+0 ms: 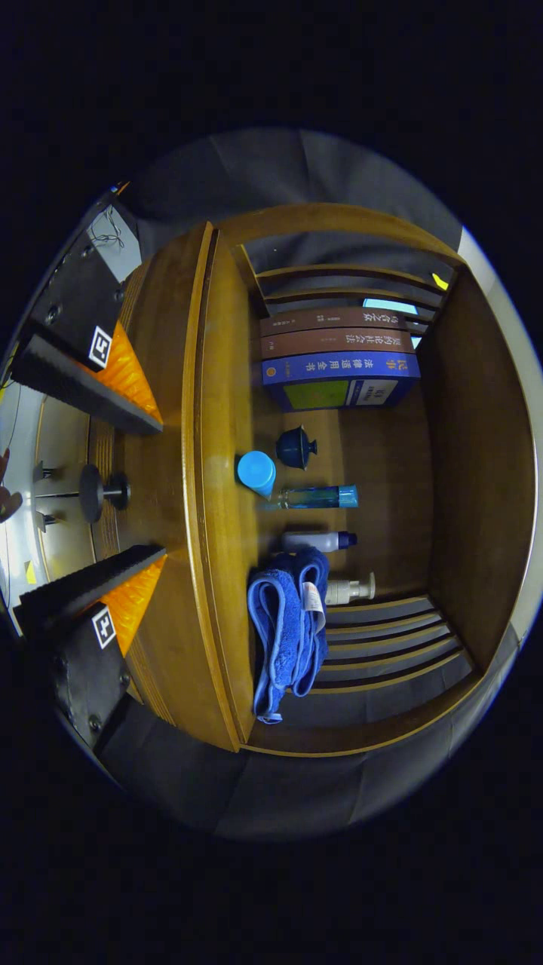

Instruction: Pull open the drawer, take out the items inside it, and place them on the countertop above the cabinet.

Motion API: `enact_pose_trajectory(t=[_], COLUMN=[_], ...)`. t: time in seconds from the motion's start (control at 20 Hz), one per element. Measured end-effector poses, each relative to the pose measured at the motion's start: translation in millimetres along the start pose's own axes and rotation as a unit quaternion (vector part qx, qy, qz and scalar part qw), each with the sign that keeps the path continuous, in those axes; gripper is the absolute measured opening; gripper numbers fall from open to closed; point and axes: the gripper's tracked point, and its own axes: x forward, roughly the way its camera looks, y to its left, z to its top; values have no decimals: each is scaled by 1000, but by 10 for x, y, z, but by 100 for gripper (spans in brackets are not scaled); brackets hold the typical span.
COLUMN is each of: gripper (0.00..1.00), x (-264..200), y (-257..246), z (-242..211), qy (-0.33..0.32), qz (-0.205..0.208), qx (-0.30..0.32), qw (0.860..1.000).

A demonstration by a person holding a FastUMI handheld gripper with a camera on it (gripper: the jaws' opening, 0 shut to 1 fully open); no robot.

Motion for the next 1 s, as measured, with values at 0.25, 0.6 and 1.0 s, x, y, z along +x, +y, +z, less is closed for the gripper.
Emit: enact_pose_trajectory(t=[0.25, 0.6, 1.0], gripper=[98, 98, 97], x=[1, -131, -674], y=[-13, -8, -3], z=[-29, 52, 1147], qy=[9, 13, -67], qz=[-3, -4, -16], qx=[-11, -14, -40], qw=[1000, 1000, 997])
